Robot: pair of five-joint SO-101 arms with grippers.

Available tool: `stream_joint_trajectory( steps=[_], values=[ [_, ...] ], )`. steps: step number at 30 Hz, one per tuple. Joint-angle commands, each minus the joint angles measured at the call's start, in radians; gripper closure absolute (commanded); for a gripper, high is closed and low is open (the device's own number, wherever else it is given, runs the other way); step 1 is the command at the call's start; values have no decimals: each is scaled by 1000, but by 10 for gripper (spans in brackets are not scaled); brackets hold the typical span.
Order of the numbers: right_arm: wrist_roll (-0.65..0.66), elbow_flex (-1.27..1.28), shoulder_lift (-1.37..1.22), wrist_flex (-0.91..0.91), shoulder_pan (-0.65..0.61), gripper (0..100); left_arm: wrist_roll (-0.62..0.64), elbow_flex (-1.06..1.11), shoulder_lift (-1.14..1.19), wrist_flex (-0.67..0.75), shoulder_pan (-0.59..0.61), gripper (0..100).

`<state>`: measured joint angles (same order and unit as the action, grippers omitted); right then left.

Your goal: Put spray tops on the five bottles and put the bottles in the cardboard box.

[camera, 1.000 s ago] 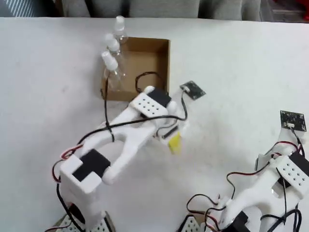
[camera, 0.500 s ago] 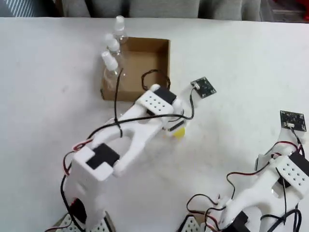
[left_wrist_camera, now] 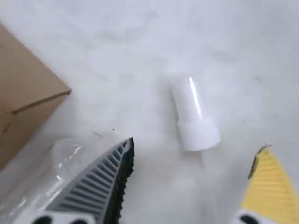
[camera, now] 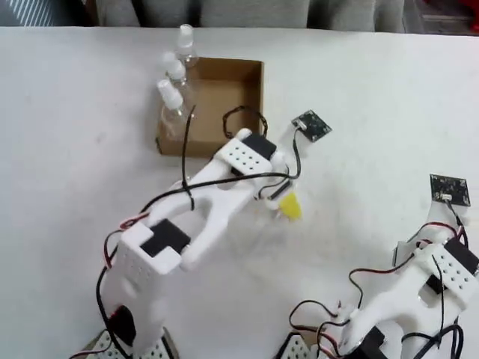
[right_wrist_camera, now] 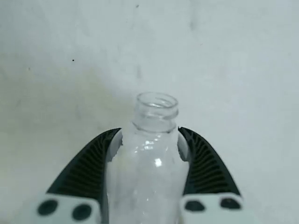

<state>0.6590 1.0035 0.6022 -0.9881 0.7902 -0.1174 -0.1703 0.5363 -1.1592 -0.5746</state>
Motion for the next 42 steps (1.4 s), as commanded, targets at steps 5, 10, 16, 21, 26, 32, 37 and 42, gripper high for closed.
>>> stream_joint_trajectory(
  steps=[5,10,16,21,26,32,37,42],
  values=[
    [5,9,28,45,-5,978,155,-64,45,81,-22,611],
    [9,8,36,44,-5,978,167,-153,113,20,-22,612],
    [12,8,36,42,-1,978,166,-313,223,-77,-22,613],
    [12,8,36,42,-2,978,160,-465,315,-170,-22,749],
    [12,8,36,42,-2,978,158,-609,400,-250,-22,907],
    [5,3,38,38,-5,978,157,-721,463,-339,-24,920],
    [5,-20,39,-5,-7,978,158,-733,467,-388,-24,921],
    [3,-173,39,-199,-7,980,163,-735,435,-440,-39,921]
  ],
)
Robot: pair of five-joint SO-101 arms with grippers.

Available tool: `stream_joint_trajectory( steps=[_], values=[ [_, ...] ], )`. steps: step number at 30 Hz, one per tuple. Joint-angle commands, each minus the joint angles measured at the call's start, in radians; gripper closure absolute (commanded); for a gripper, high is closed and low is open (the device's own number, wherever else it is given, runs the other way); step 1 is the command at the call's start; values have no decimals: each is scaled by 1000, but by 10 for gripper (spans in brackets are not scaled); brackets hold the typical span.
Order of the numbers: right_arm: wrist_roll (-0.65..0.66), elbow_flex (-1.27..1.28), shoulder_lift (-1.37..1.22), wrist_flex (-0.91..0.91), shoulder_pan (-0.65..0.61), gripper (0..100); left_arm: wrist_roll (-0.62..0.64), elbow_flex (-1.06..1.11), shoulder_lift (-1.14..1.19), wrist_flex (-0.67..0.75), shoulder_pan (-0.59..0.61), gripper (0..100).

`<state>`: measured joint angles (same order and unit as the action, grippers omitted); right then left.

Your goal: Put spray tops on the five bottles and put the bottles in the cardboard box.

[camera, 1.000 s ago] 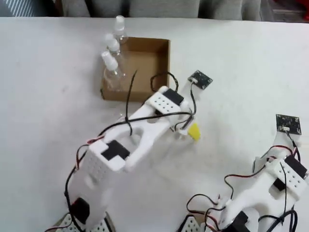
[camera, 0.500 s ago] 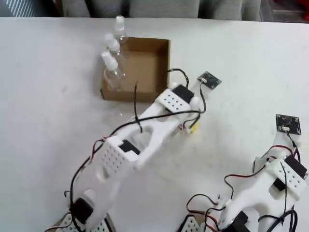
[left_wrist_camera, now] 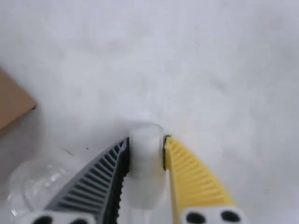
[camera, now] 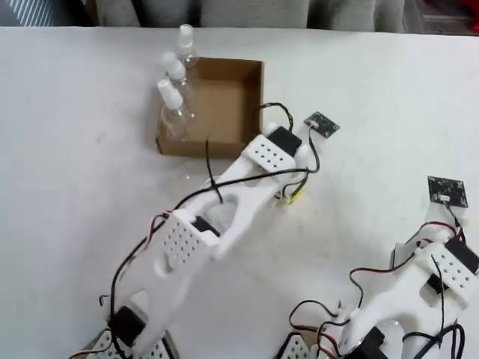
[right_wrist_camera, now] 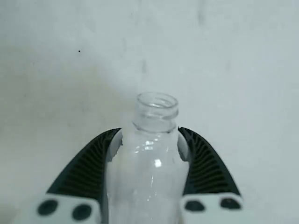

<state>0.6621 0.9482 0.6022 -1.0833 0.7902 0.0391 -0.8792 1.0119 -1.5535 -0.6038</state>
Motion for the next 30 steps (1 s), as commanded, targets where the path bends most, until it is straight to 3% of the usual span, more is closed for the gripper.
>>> stream_joint_trajectory(
  steps=[1,8,16,22,26,30],
  values=[
    [-3,-157,39,-148,-7,980,6,-25,-62,-52,-12,921],
    [-157,-267,147,-364,-128,981,0,-15,-191,-132,-10,921],
    [-224,-118,553,-341,-246,978,0,-15,-240,-184,-15,922],
    [-232,-120,415,-268,-286,980,0,-14,-289,-201,-15,922],
    [-341,-120,297,-133,-318,981,0,6,-348,-212,-15,922],
    [-396,-121,268,-99,-374,981,-2,157,-458,-176,-47,922]
  ],
)
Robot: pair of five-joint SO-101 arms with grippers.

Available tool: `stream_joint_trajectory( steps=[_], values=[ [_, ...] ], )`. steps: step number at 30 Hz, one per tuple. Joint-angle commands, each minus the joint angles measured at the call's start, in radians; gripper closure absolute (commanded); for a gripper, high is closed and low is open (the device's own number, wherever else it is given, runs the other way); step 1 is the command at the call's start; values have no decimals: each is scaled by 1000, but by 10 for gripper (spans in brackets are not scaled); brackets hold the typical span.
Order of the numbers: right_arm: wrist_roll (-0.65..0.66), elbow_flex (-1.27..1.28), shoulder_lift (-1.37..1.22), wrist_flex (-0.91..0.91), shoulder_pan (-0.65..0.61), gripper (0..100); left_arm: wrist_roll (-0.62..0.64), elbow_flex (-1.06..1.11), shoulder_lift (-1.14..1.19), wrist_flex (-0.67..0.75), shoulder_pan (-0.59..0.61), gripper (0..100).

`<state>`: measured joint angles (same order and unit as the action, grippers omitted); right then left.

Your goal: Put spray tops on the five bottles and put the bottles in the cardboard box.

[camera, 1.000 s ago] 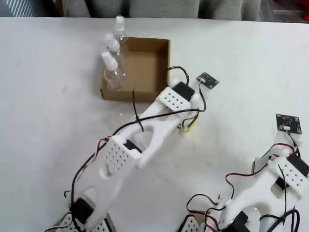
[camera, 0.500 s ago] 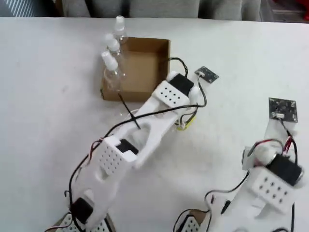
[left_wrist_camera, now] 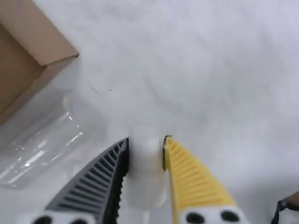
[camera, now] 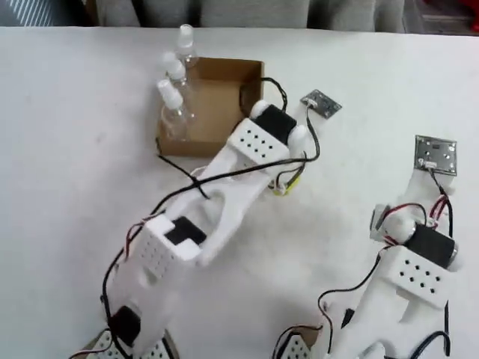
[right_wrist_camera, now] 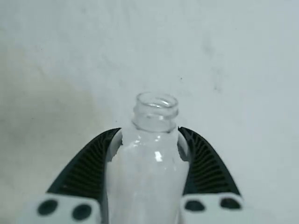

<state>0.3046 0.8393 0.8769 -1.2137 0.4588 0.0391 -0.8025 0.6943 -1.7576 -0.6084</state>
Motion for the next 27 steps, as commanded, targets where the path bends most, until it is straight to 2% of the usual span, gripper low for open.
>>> stream_joint_trajectory(
  steps=[1,7,11,17,22,27],
  values=[
    [-46,-12,-7,30,-58,981,-2,143,-183,58,-51,922],
    [-60,-12,51,22,-114,981,-2,582,-518,328,-62,918],
    [-60,-12,131,22,-186,981,-2,772,-736,454,-25,918],
    [-60,-12,271,30,-312,981,0,867,-1015,476,10,917],
    [-60,-11,366,41,-501,977,8,890,-1201,525,13,917],
    [-60,-8,424,133,-710,981,9,885,-1359,647,137,916]
  ],
)
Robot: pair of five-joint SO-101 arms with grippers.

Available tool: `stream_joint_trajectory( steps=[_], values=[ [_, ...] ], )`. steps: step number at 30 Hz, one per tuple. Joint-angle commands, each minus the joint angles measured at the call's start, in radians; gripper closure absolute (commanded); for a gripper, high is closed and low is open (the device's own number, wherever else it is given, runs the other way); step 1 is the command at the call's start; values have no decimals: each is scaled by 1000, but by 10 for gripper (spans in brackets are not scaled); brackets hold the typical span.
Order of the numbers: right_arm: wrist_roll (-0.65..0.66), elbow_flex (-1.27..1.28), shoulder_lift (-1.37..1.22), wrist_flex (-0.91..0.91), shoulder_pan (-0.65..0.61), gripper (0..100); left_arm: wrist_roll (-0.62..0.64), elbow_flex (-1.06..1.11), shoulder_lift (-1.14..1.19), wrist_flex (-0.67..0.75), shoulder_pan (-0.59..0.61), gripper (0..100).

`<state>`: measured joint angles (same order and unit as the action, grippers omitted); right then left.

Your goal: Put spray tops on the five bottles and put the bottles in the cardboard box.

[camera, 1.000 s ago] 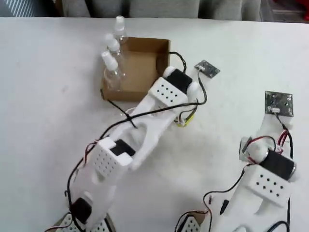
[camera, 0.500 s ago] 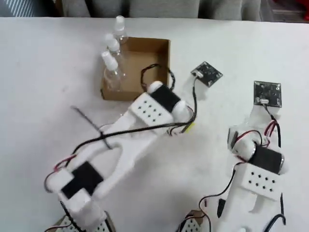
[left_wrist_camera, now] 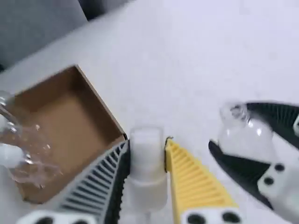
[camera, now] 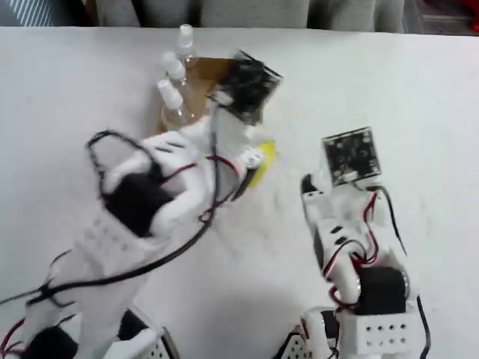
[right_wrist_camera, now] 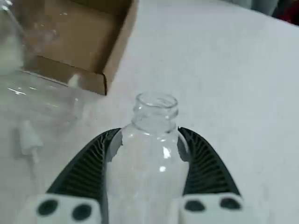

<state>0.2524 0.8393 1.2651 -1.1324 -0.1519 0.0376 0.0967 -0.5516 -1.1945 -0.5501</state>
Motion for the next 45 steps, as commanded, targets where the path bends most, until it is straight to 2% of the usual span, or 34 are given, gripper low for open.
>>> stream_joint_trajectory(
  steps=[1,5,9,11,15,18,22,28,32,41,45],
  values=[
    [-9,-5,50,68,-136,981,11,-14,-142,110,116,916],
    [-78,31,99,153,-275,981,12,-14,-242,212,234,917],
    [-146,137,131,300,-400,981,18,-15,-302,287,292,920],
    [-155,206,153,364,-432,981,83,-17,-318,315,297,921],
    [-155,365,240,498,-447,981,288,-17,-321,373,297,921],
    [-175,471,340,550,-455,981,353,-14,-320,433,289,921],
    [-336,606,483,587,-464,981,353,-14,-320,503,285,921],
    [-298,718,526,679,-464,981,348,-6,-306,643,113,921],
    [-298,726,524,682,-464,981,256,-15,-243,666,21,921],
    [-298,726,524,679,-464,981,281,0,-180,664,13,921],
    [-298,726,524,679,-464,981,279,87,-182,674,15,921]
  ],
)
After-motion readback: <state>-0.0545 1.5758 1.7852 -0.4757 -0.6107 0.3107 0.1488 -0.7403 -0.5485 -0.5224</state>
